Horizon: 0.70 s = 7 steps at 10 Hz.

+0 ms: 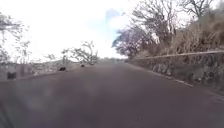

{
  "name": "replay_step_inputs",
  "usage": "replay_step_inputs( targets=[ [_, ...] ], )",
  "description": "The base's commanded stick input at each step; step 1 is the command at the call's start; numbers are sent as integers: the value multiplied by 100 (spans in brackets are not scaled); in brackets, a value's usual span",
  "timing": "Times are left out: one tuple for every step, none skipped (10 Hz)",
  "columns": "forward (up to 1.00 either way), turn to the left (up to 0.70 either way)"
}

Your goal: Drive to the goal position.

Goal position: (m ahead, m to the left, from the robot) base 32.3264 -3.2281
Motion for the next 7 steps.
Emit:
replay_step_inputs(
  targets=[
    [70,0],
    [70,0],
    [70,0],
    [70,0],
    [70,0],
    [70,0],
    [70,0]
  ],
)
